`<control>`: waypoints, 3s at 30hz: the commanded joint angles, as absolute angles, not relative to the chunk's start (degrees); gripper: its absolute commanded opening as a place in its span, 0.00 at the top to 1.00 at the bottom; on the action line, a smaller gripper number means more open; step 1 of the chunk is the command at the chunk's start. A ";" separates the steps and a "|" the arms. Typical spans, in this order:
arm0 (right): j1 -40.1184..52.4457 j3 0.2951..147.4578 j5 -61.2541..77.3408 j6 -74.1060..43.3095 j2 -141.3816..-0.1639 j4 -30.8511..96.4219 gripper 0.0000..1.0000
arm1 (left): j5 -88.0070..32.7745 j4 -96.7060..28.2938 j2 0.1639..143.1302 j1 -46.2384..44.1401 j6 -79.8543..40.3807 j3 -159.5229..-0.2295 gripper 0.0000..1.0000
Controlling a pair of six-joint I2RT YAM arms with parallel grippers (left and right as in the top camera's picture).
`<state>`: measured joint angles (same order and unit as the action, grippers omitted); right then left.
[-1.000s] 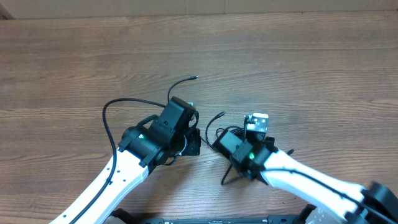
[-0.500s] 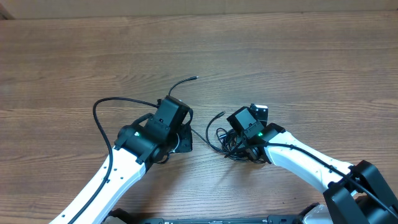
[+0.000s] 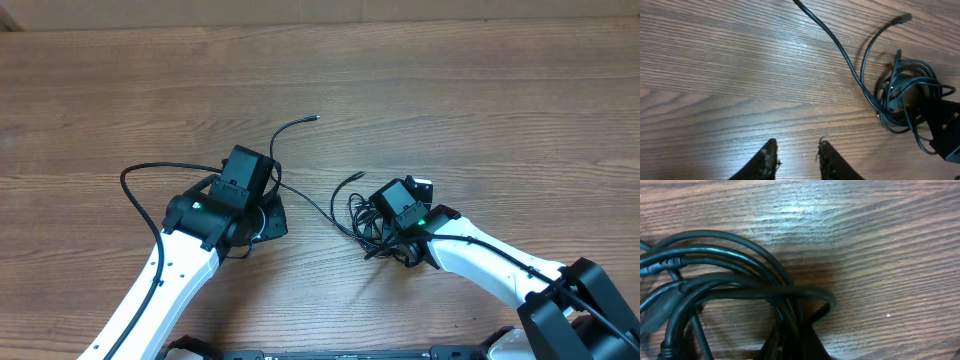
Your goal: Untangle cables
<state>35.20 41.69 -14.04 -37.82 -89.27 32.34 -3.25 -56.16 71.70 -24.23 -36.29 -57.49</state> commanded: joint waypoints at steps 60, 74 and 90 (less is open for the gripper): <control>34.74 49.47 31.73 -31.55 -54.28 24.93 0.96 | -52.01 -36.93 71.37 -6.96 -21.54 -58.13 0.79; 34.00 49.47 20.75 -39.68 -55.96 14.13 0.96 | -58.59 -47.42 71.40 -9.80 -12.43 -58.13 0.46; 34.00 49.47 -0.64 -41.58 -60.58 20.36 0.96 | -50.13 -50.48 71.57 -11.29 -35.99 -58.11 0.41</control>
<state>34.15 48.12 5.50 -41.71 -60.16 18.39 -56.31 -49.34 71.79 -10.55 -31.11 -57.49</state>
